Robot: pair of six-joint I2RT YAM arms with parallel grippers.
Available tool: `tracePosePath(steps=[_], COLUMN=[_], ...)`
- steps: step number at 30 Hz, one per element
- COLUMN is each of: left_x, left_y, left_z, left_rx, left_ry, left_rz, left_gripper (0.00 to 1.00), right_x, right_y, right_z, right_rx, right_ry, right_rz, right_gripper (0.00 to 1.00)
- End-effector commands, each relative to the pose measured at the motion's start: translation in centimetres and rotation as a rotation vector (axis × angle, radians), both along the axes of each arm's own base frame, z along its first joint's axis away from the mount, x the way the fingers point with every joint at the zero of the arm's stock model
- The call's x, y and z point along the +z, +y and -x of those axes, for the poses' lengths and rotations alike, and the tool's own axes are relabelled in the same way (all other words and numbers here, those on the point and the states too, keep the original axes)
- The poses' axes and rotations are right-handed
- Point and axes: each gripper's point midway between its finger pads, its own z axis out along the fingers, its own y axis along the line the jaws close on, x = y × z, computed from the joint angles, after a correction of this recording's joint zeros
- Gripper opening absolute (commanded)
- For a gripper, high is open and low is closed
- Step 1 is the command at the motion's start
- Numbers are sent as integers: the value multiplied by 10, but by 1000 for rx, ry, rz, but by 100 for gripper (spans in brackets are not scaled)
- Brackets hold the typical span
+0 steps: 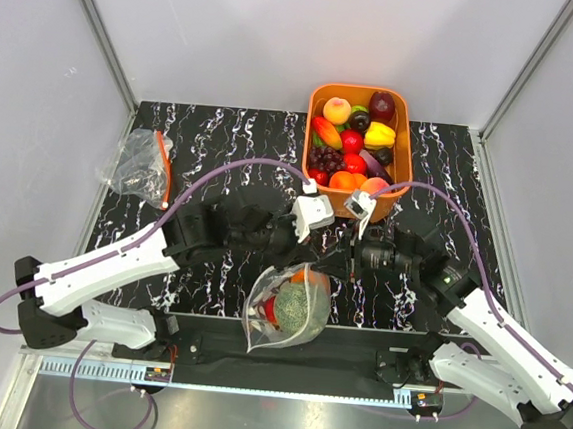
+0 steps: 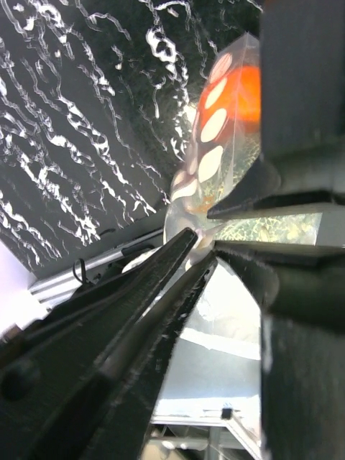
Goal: Place the food in the zip-top bag and seal the zipper
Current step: Zip the zipper food storage bag at the center of the board.
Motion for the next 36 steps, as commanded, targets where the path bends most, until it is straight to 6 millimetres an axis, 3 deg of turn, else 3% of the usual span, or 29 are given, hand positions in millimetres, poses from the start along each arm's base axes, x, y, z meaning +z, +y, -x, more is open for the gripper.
tracePosePath(steps=[1,6,7,10,14,18,31,36], left_x=[23,28,29,32,39,48,39,33], left_y=[-4,1,2,7,14,23,25,27], left_z=[19,32,34,40,48,57,46,37], left_rx=[-93,-142,-149,-172,-206,-235,-203,-164], left_ry=[10,28,28,29,19,21,5,2], left_rz=[108,127,130,138,160,188,142,125], left_gripper=[0,0,0,0,0,0,0,0], right_x=[32,24,21,21,11,14,30,33], right_y=[6,5,5,5,2,6,28,28], right_z=[11,16,18,25,32,27,29,30], right_rx=[106,164,186,238,275,274,403,403], right_ry=[-201,-282,-309,-372,-415,-456,-389,-362], right_rz=[-125,-121,-118,-136,-153,-168,-230,-239], right_gripper=[31,48,60,74,80,86,67,34])
